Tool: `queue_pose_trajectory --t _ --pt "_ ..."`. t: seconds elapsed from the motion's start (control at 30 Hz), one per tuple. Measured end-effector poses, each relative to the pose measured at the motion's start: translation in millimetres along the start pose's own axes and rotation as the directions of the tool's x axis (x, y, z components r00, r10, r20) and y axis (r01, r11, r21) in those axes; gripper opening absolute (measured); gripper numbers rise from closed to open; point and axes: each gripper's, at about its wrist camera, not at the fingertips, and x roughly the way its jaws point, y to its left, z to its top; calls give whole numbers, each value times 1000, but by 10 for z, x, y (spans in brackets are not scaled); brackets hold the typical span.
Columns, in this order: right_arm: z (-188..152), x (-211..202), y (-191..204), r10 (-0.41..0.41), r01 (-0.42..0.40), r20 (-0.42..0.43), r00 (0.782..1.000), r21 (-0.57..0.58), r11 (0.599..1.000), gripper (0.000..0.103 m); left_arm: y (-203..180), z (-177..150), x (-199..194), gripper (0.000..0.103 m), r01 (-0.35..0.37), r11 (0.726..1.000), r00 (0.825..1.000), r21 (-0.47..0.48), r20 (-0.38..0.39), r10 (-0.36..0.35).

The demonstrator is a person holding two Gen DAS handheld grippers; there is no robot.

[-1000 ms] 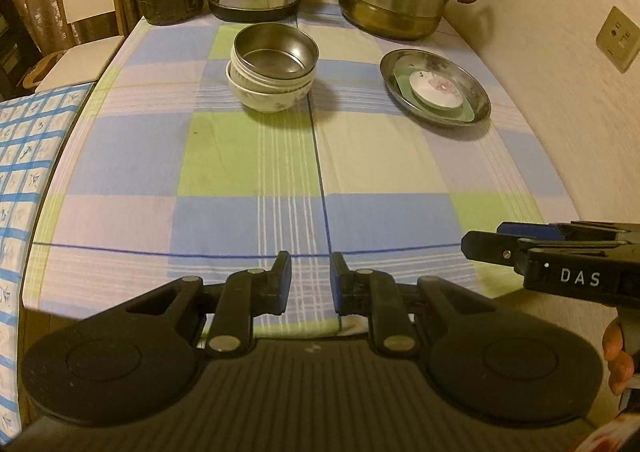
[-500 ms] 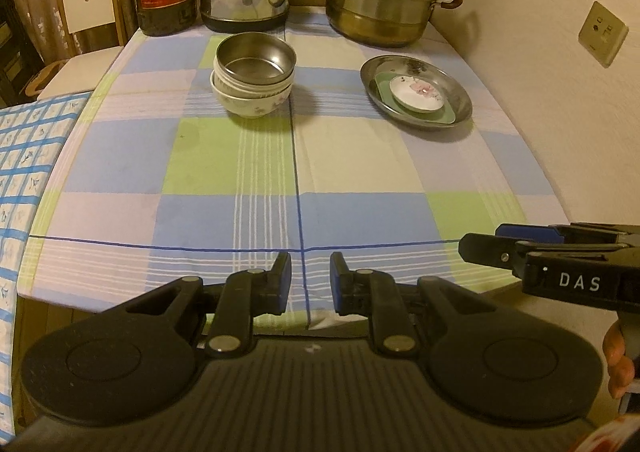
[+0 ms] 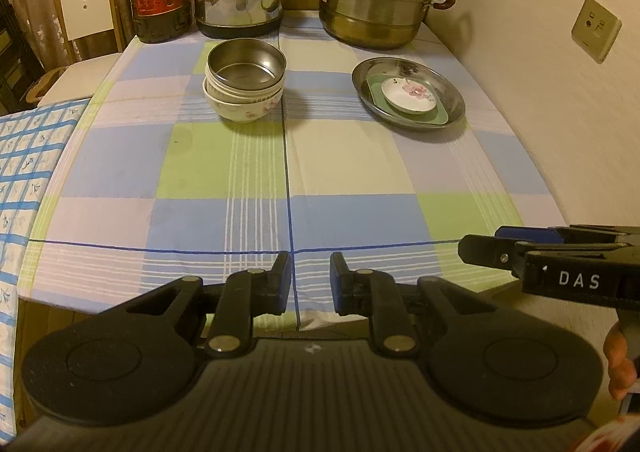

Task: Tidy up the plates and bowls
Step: 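Open both grippers and pull back from the bowl stack, then close both grippers on opposite sides of the stacked bowls' rim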

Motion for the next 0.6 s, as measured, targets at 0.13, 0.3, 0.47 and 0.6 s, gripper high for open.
queue_pose_trajectory --t 0.13,0.3,0.47,0.6 --pt "63 69 -28 0 0 0 1000 12 1000 49 60 88 82 18 -6 1000 1000 2 -3 6" --pt "208 211 -37 -16 16 5 1000 26 1000 48 178 296 260 18 3 1000 1000 18 -6 -3" --pt "444 395 -59 -41 40 17 999 51 998 48 311 589 478 18 15 999 1000 41 1 -15" --pt "655 583 -63 -56 53 40 998 63 997 48 491 830 653 18 15 999 1000 49 8 -15"
